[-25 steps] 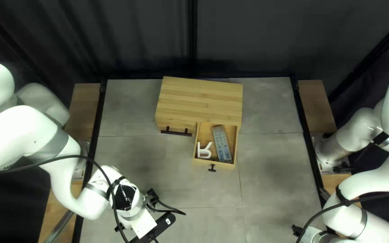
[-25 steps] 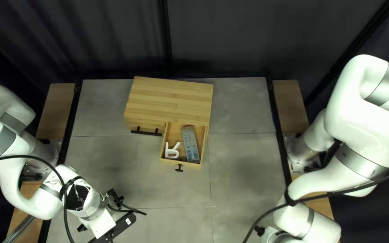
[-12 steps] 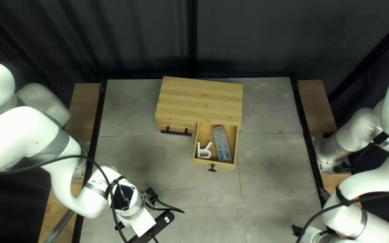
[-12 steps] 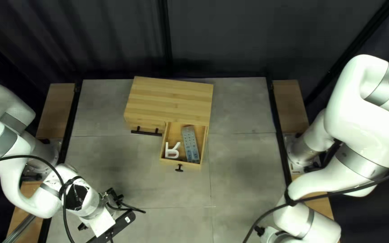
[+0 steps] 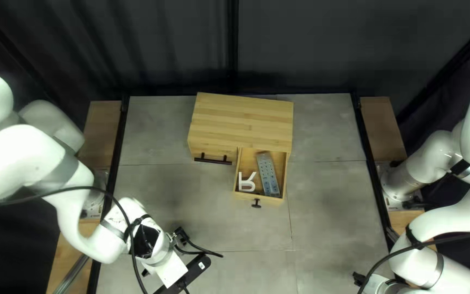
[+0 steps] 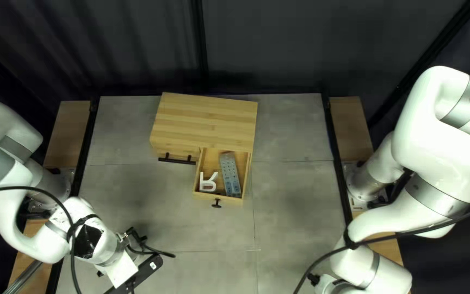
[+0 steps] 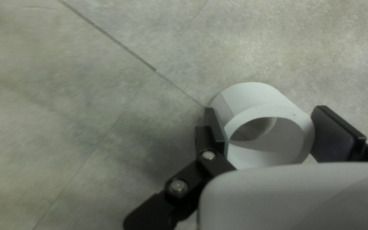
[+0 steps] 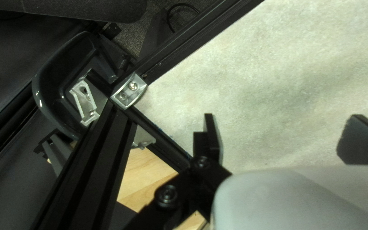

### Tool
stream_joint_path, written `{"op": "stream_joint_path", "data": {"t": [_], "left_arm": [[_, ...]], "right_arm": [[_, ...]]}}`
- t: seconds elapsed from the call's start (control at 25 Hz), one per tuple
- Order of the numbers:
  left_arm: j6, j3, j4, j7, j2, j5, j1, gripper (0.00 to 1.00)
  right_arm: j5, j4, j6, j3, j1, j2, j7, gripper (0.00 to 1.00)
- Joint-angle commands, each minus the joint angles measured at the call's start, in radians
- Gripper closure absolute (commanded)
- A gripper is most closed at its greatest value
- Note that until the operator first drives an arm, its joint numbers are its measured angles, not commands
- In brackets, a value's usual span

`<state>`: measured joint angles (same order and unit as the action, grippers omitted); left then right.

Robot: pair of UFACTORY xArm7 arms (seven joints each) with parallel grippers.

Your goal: Open drawers and place objects into drawer and close

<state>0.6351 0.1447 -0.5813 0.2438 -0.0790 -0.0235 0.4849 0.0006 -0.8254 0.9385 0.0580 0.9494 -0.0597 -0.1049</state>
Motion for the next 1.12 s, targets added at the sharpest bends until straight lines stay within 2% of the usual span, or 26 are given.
{"op": "stream_joint_path", "data": {"t": [0.04, 0.2, 0.4, 0.52, 0.68, 0.96, 1.12], "left_arm": [[0.098, -0.021, 0.000, 0.015, -0.126, -0.085, -0.042, 1.00], [0.216, -0.054, -0.055, 0.096, -0.221, -0.171, -0.088, 1.00], [0.328, -0.102, -0.176, 0.222, -0.246, -0.261, -0.143, 1.00], [0.363, -0.120, -0.264, 0.278, -0.204, -0.289, -0.161, 1.00], [0.366, -0.154, -0.386, 0.355, -0.091, -0.309, -0.186, 1.00], [0.382, -0.189, -0.518, 0.451, 0.030, -0.325, -0.217, 1.00], [0.386, -0.204, -0.542, 0.502, 0.047, -0.330, -0.230, 1.00]], "right_arm": [[0.000, 0.000, 0.000, 0.000, 0.000, 0.000, 0.000, 0.00], [0.000, 0.000, 0.000, 0.000, 0.000, 0.000, 0.000, 0.00], [0.000, 0.000, 0.000, 0.000, 0.000, 0.000, 0.000, 0.00], [0.000, 0.000, 0.000, 0.000, 0.000, 0.000, 0.000, 0.00], [0.000, 0.000, 0.000, 0.000, 0.000, 0.000, 0.000, 0.00], [0.000, 0.000, 0.000, 0.000, 0.000, 0.000, 0.000, 0.00], [0.000, 0.000, 0.000, 0.000, 0.000, 0.000, 0.000, 0.00]]}}
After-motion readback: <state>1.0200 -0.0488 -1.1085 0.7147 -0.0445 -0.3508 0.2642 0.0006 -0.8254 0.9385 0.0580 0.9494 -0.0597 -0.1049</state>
